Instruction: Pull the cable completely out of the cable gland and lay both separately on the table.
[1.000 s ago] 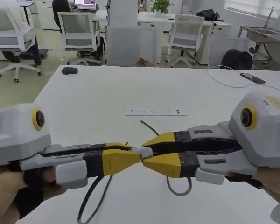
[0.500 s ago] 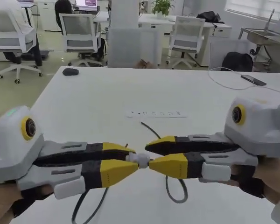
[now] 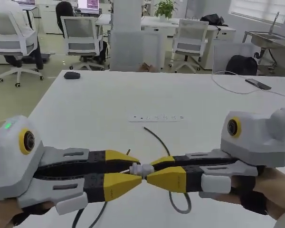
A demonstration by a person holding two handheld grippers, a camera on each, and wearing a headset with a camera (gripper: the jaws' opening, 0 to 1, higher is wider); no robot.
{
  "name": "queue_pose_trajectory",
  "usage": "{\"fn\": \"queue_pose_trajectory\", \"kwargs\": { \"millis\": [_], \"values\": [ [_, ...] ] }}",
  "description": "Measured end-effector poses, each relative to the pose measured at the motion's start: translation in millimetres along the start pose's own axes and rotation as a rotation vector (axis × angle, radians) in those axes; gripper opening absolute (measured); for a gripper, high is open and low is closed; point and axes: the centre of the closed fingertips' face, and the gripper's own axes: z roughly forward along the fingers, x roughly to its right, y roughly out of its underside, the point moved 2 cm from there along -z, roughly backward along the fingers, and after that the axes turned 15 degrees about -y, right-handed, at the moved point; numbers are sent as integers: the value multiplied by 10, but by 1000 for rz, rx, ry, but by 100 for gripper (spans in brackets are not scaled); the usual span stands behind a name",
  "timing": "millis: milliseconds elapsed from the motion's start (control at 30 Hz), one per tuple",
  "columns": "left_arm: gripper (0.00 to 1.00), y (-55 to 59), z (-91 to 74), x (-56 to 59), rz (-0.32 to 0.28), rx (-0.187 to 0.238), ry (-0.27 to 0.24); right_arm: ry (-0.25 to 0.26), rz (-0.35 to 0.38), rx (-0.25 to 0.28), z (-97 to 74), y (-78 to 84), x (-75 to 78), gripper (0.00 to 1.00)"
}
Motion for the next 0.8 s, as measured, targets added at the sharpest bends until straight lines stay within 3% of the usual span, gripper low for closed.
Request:
{"fn": "queue_pose_trajectory", "kwargs": {
  "millis": [100, 300, 467, 567, 667, 800],
  "values": [
    [15, 8, -1, 4, 7, -2, 3, -8, 24, 31, -18, -28, -9, 12],
    [15, 2, 8, -3, 6, 1, 3, 0, 16, 15, -11, -30, -20, 11],
    [15, -15, 15, -28, -29, -5, -2, 19, -68, -22, -6, -63, -22, 10],
    [15, -4, 11, -29, -110, -25, -3, 36, -160, -72, -5, -71, -14, 10],
    [15, 1, 12, -46, -167, -27, -8, 46, -212, -102, 5, -85, -11, 10],
    [15, 12, 21, -55, -239, -37, -19, 59, -333, -155, 7, -92, -3, 10]
  ]
}}
